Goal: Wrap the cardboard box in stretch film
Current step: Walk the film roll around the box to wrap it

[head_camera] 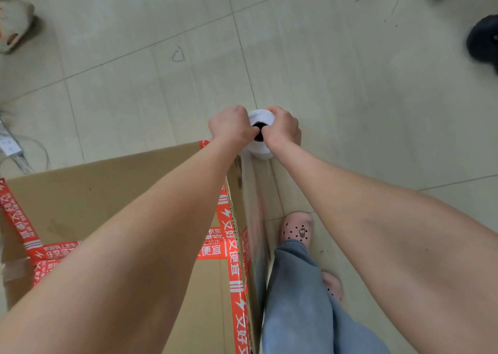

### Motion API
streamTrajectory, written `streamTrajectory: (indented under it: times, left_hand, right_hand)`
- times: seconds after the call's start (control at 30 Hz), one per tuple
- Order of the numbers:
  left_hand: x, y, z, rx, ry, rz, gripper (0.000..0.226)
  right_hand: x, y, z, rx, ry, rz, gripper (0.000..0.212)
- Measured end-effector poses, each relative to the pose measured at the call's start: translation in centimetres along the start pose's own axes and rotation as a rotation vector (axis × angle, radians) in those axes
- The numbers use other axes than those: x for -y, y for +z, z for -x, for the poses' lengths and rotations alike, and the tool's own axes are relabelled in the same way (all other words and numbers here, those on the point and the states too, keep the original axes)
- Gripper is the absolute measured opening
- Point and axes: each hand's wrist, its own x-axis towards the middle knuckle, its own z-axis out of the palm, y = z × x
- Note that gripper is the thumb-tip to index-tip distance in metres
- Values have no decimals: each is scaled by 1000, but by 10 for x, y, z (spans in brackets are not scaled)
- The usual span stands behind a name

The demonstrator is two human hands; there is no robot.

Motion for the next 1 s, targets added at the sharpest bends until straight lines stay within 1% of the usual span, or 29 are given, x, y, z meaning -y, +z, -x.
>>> streamTrajectory:
  times: [0.07,0.13,0.2,0.23,0.27,0.3,0.37,0.43,0.53,0.6,0.67,0.73,0.83,0.87,0.9,0.97,1.0]
  left_hand:
    - [2,0,-6,6,-9,-50,27]
    - [4,1,-11,25,-28,-56,33]
    - [8,-1,-14,53,-19,-79,33]
    - [9,-4,-16,74,0,-84,29]
    - [9,-6,-19,101,26,-81,23]
    - [8,-7,-22,134,57,-65,23]
    - [8,-9,-29,189,116,-40,35]
    - [9,-11,-34,198,127,-15,37]
    - [12,-11,-36,162,114,-2,20]
    - [17,-11,-34,148,72,31,12]
    - [22,-13,-36,122,7,108,9]
    - [27,-16,-39,108,-87,212,9]
    - [38,-19,-46,110,-226,381,18]
    - [42,-20,-48,111,-257,410,20]
    - [46,-20,-49,115,-272,421,21]
    - [49,-21,-49,129,-275,417,18]
    - [50,-21,-48,128,-275,407,15]
  right_hand:
    - [-3,1,-4,-16,3,-39,39]
    - [-5,5,-5,-1,74,-90,48]
    - [-2,12,-3,66,301,-243,60]
    - [2,14,0,125,424,-341,61]
    - [5,17,2,185,500,-411,60]
    - [8,19,1,226,517,-427,57]
    - [14,23,-3,226,472,-359,51]
    - [20,23,-8,173,403,-258,47]
    - [25,18,-12,152,263,-78,35]
    - [28,16,-15,158,159,31,28]
    - [36,15,-20,158,63,111,31]
    - [49,16,-26,160,-28,185,43]
    - [63,22,-35,145,-126,217,48]
    - [65,24,-36,150,-117,209,49]
    - [66,27,-37,172,-70,178,53]
    - [65,34,-37,255,132,81,62]
    - [65,36,-35,306,241,32,62]
